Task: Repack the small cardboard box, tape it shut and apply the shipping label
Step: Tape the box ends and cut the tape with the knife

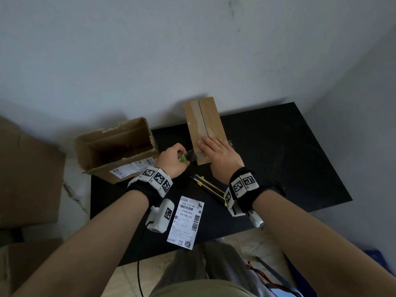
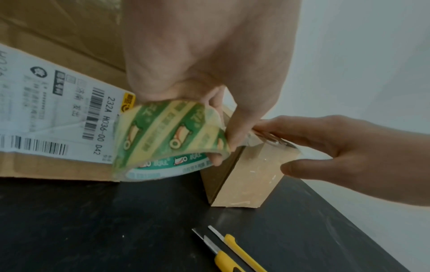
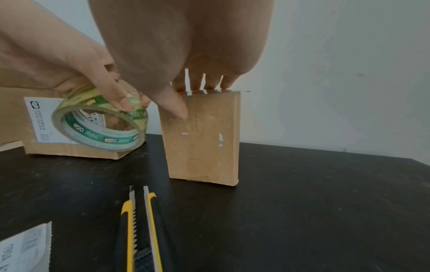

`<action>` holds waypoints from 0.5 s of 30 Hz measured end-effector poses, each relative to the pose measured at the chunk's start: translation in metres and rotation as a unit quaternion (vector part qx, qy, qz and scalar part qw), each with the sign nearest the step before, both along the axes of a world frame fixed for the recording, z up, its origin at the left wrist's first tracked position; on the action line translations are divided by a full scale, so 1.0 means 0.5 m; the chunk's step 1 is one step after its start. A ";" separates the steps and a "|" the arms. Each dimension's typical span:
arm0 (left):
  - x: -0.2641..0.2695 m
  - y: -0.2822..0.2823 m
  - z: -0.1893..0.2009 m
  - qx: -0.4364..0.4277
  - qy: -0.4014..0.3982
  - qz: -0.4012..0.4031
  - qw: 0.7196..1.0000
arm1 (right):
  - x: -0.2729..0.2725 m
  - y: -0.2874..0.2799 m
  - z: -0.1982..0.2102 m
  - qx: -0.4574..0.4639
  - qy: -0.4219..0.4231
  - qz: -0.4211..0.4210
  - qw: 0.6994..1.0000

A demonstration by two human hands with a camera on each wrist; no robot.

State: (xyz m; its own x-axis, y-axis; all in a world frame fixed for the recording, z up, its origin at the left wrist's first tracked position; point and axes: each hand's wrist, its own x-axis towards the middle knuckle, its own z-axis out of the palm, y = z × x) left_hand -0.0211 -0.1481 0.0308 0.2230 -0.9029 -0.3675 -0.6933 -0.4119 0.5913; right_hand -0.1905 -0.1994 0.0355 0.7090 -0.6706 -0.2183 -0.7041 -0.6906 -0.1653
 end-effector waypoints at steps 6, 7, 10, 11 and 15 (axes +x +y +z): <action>0.019 -0.002 -0.003 0.039 0.001 0.012 0.999 | -0.007 -0.007 0.001 0.003 -0.015 0.002 1.000; 0.026 -0.001 -0.006 0.053 -0.003 0.013 0.998 | -0.008 -0.008 0.000 0.004 -0.016 0.002 1.000; 0.034 0.011 -0.010 0.059 0.022 0.016 0.998 | -0.011 -0.007 -0.005 0.004 -0.025 0.000 1.000; 0.033 0.014 -0.010 0.046 0.036 0.012 0.998 | -0.011 -0.007 -0.006 0.001 -0.032 -0.003 0.999; 0.025 0.019 -0.002 0.017 0.078 0.000 0.997 | -0.015 -0.008 -0.001 -0.012 -0.039 0.000 0.999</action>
State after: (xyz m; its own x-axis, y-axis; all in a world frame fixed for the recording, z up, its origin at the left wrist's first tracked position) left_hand -0.0087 -0.1384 0.0297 0.1600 -0.8892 -0.4286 -0.5944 -0.4334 0.6774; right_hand -0.1980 -0.2036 0.0348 0.7227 -0.6755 -0.1467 -0.6903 -0.6943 -0.2038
